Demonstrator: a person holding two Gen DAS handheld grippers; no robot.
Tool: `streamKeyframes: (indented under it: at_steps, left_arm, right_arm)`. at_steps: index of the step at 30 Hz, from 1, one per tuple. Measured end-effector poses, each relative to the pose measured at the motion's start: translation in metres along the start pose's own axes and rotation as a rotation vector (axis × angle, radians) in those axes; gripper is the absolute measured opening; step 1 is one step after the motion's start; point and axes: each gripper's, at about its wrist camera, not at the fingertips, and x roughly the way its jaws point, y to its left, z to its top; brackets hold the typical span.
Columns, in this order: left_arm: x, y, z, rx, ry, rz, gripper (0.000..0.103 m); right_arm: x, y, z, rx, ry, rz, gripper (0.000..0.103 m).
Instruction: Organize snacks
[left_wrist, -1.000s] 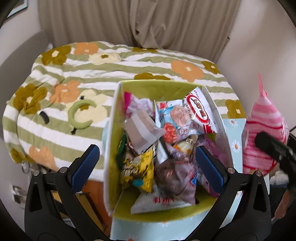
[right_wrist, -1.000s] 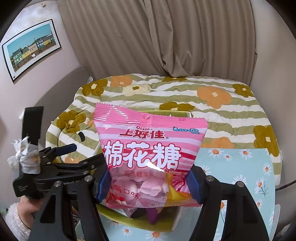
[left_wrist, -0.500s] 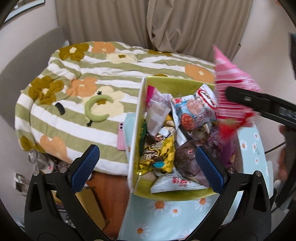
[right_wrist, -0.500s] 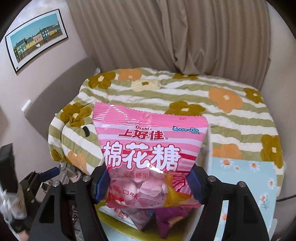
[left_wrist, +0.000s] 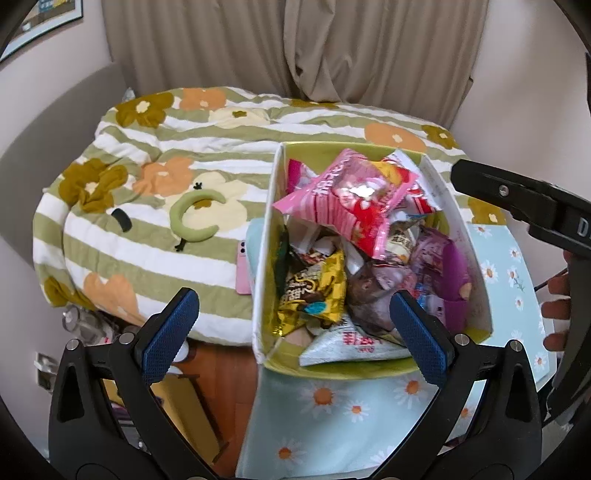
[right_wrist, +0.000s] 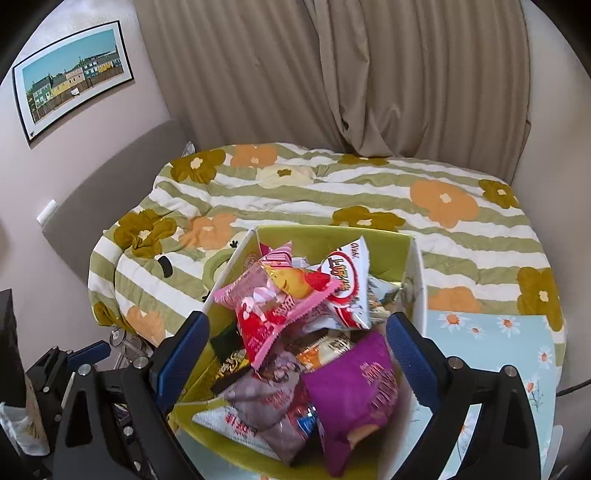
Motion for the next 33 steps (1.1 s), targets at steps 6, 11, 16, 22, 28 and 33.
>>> streamKeyframes:
  at_steps: [6, 11, 16, 22, 28, 33]
  left_arm:
    - [-0.043, -0.033, -0.007, 0.01, -0.078, 0.009, 0.102]
    - [-0.085, -0.065, -0.017, 0.019, -0.151, 0.0, 0.102]
    - [-0.125, -0.097, -0.031, 0.031, -0.243, 0.016, 0.102]
    - [-0.16, -0.125, -0.051, 0.045, -0.318, 0.003, 0.102]
    - [-0.177, -0.148, -0.072, 0.067, -0.354, -0.018, 0.102]
    - [-0.178, -0.16, -0.082, 0.08, -0.338, -0.031, 0.102]
  right_arm:
    - [-0.05, -0.012, -0.012, -0.006, -0.071, -0.014, 0.095]
    - [-0.114, -0.029, -0.031, -0.018, -0.16, -0.081, 0.095]
    - [-0.166, -0.053, -0.058, -0.014, -0.191, -0.175, 0.095]
    - [-0.206, -0.082, -0.096, 0.04, -0.203, -0.264, 0.095]
    - [-0.229, -0.098, -0.12, 0.081, -0.213, -0.297, 0.095]
    - [-0.238, -0.104, -0.131, 0.101, -0.22, -0.302, 0.095]
